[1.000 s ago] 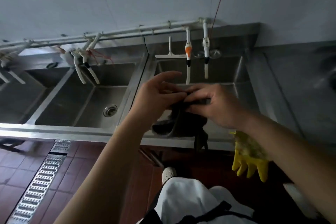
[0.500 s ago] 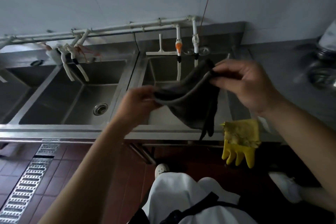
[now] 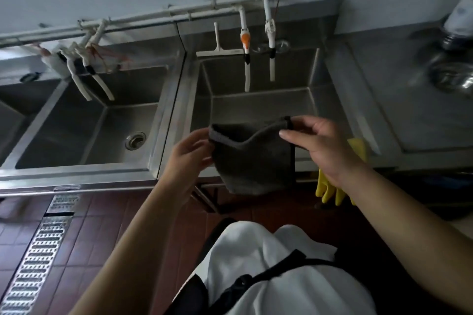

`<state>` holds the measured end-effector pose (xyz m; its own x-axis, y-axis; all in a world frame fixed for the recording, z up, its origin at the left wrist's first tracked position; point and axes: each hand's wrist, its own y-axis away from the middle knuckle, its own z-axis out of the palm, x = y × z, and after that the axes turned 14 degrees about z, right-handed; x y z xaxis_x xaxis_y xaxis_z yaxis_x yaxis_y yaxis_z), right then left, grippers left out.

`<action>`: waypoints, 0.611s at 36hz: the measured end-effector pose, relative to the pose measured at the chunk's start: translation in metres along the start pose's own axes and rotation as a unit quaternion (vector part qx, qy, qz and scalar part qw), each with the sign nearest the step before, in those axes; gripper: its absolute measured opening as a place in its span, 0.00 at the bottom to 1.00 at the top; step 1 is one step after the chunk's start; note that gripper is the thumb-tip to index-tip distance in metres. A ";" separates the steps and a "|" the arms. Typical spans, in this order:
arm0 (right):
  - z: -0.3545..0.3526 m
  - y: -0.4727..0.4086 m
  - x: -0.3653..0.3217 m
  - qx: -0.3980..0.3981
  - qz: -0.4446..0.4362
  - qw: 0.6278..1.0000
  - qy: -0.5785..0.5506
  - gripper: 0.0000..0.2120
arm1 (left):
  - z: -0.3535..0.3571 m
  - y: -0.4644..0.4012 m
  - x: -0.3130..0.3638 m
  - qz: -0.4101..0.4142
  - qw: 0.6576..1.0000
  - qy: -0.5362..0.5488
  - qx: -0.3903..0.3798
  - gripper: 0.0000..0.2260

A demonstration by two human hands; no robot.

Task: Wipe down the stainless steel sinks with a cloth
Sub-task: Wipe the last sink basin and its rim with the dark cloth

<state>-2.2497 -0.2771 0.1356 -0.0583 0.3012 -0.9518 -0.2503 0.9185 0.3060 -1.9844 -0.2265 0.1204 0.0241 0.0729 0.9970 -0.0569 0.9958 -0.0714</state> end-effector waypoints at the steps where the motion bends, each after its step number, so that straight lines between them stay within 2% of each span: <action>1: 0.004 0.000 0.003 0.005 0.008 1.000 -0.002 0.05 | -0.006 -0.001 -0.005 -0.017 0.999 0.029 -0.019 0.13; 3: 0.014 0.000 0.009 0.023 0.026 0.999 -0.014 0.05 | -0.013 -0.003 -0.016 -0.056 0.993 0.071 -0.072 0.22; 5: 0.024 -0.001 0.014 0.049 0.040 0.998 -0.020 0.05 | -0.012 -0.003 -0.026 -0.080 0.990 0.037 -0.110 0.25; 8: 0.037 -0.009 0.021 0.078 0.073 0.994 -0.004 0.07 | -0.007 -0.005 -0.044 -0.092 0.991 -0.054 -0.081 0.13; 10: 0.041 -0.021 0.022 0.104 0.089 0.990 0.036 0.11 | -0.011 -0.011 -0.048 -0.083 0.989 -0.099 -0.070 0.10; 13: 0.042 -0.043 0.016 0.142 0.090 0.980 0.104 0.17 | -0.024 -0.037 -0.041 -0.026 0.977 -0.192 -0.087 0.10; 15: 0.041 -0.056 0.006 0.160 0.074 0.978 0.114 0.18 | -0.031 -0.059 -0.027 0.024 0.973 -0.217 -0.078 0.11; 19: 0.046 -0.067 -0.010 0.190 0.021 0.978 0.077 0.14 | -0.044 -0.090 0.001 0.141 0.949 -0.267 -0.091 0.14; 22: 0.054 -0.066 0.004 0.217 0.006 0.971 0.099 0.13 | -0.056 -0.089 -0.004 0.181 0.923 -0.315 -0.130 0.14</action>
<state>-2.1812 -0.3231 0.1130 -0.2546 0.2965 -0.9205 0.1805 0.9497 0.2560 -1.9231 -0.3128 0.1214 -0.5388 0.4390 0.7190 0.2964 0.8977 -0.3260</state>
